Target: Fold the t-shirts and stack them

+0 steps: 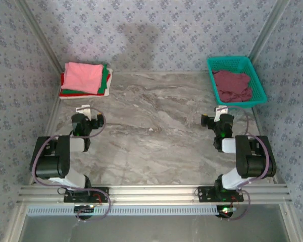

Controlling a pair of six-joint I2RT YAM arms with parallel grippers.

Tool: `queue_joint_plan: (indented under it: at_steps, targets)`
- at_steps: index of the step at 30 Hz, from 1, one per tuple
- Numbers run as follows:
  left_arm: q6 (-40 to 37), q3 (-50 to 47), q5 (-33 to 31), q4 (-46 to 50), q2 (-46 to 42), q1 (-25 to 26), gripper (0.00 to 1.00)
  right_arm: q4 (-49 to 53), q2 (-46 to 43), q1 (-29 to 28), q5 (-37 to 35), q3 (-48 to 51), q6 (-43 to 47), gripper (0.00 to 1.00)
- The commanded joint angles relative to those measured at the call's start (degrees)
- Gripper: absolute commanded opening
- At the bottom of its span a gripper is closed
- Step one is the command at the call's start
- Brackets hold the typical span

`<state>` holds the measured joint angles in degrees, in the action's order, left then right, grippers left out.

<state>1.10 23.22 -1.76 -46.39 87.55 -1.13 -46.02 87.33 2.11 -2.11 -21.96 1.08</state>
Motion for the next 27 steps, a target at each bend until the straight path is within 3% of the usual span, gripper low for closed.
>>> queue_joint_plan:
  at_steps: [1, 17, 19, 20, 21, 23, 25, 27]
  targets:
    - [0.25, 0.68, 0.15, 0.16, 0.34, -0.05, 0.98, -0.70, -0.05, -0.36, -0.18, -0.40, 0.06, 1.00]
    - [0.73, 0.69, 1.26, 0.17, 0.35, -0.79, 0.98, -0.21, 0.03, 0.08, 0.53, -0.63, -0.12, 1.00]
    - [0.49, 0.27, 0.97, -0.75, -0.16, -0.63, 0.98, -1.34, -0.64, -1.02, -3.71, -0.26, -0.13, 1.00]
    - [-0.08, 0.15, -0.82, 0.84, -3.06, 0.48, 0.98, 2.08, -3.68, -2.73, -9.57, -1.07, 0.04, 1.00]
    - [-1.18, 1.49, -5.67, 7.78, -8.34, 2.84, 0.98, 12.97, -9.29, -4.52, -12.76, -4.43, 0.49, 1.00]
    - [-1.48, 4.94, -10.67, 17.87, -17.58, 6.78, 0.97, 29.33, -17.75, -6.41, -13.89, -11.46, -2.84, 1.00]
    - [2.42, 8.87, -6.90, 22.59, -23.56, 8.10, 0.98, 34.78, -21.64, -6.61, -12.61, -16.38, -5.57, 1.00]
    - [6.12, 18.03, -2.10, 30.99, -23.50, 10.01, 0.98, 43.94, -20.19, -5.34, -12.26, -25.24, -9.74, 1.00]
